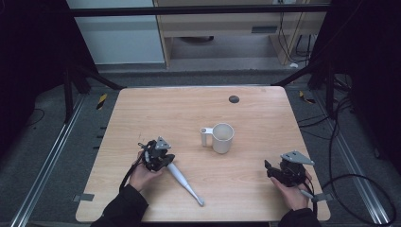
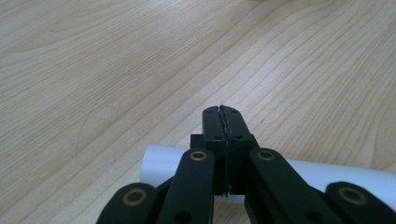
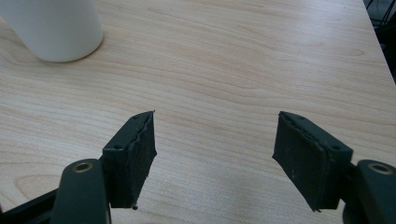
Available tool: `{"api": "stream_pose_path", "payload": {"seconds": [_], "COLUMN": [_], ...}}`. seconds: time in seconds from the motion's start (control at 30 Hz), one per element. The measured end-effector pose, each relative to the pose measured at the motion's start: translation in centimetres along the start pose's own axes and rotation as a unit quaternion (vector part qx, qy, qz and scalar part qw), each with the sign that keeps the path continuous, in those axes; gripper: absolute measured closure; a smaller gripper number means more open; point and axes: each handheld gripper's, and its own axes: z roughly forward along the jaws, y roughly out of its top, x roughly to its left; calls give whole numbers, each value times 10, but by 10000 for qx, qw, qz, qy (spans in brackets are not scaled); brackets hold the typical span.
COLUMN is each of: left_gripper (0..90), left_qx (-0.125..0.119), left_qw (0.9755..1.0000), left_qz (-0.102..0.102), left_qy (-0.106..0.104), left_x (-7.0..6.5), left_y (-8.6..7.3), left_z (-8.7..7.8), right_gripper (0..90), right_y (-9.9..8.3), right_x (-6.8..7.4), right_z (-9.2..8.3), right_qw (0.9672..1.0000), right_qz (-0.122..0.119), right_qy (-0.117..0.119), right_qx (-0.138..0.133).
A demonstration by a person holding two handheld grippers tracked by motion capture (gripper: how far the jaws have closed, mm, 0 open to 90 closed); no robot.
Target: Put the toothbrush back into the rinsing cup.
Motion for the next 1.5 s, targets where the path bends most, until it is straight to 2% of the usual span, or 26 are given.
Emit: {"api": "stream_pose_path", "payload": {"seconds": [0.33,1.0,1.5], "left_gripper": [898,898,898], "left_qx": [30,132,161], "left_qw": [10000,9998,9999], "left_qz": [-41,35,14], "left_qy": [5,116,46], "left_x": [2,-2,-7], "left_y": [-5,-21,-29], "left_z": [-3,-20,-27], "right_gripper": [293,292,291], "right_y": [0,-1,-1], "right_x": [0,-2,-3], "right_z": [0,-2,-2], "right_qw": [10000,10000,10000], "right_qz": [3,5,6], "right_qy": [-5,-39,-69], "right_qx": [17,16,6]}}
